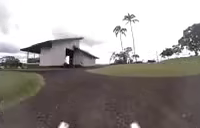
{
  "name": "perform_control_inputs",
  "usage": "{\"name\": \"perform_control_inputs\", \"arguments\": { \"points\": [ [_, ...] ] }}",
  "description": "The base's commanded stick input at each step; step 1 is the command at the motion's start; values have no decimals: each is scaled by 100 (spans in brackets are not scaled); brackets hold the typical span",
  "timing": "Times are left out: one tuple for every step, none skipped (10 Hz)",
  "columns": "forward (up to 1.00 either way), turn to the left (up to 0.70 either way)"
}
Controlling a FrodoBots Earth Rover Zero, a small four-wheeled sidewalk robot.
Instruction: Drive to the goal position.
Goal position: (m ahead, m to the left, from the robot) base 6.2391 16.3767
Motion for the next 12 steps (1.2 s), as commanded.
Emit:
{"name": "perform_control_inputs", "arguments": {
  "points": [
    [85, 27],
    [85, 27],
    [85, 27],
    [85, 27],
    [85, 27],
    [85, 27],
    [85, 6],
    [85, 0],
    [85, 0],
    [85, 0],
    [85, 0],
    [85, 0]
  ]
}}
